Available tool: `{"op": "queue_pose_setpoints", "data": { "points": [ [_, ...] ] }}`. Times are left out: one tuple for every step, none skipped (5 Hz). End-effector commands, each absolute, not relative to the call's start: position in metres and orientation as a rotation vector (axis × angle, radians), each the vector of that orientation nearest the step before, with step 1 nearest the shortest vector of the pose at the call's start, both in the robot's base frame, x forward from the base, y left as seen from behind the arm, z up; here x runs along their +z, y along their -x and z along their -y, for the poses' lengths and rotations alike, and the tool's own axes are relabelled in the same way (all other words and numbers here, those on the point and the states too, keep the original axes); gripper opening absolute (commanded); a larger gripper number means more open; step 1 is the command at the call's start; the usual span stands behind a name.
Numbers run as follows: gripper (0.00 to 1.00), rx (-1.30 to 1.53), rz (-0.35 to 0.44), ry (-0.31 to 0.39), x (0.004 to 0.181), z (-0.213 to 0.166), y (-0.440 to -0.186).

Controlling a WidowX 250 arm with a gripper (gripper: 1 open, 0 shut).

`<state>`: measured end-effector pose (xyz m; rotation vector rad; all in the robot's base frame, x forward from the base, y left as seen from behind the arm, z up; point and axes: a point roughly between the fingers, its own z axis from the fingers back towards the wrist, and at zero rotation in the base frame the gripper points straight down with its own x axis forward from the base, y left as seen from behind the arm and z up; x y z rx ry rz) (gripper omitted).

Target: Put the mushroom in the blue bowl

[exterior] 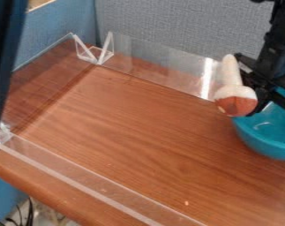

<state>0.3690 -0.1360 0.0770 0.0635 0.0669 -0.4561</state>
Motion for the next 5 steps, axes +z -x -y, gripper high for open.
{"op": "queue_pose_setpoints", "data": {
  "points": [
    [0.0, -0.499, -0.016, -0.048, 0.09, 0.127, -0.377],
    [0.0, -0.54, -0.035, -0.047, 0.082, 0.115, -0.378],
    [0.0, -0.533, -0.047, -0.044, 0.086, 0.116, -0.375],
    [0.0, -0.53, -0.046, -0.041, 0.096, 0.118, -0.372],
    [0.0, -0.54, -0.042, -0.038, 0.099, 0.115, -0.377]
  ]
}}
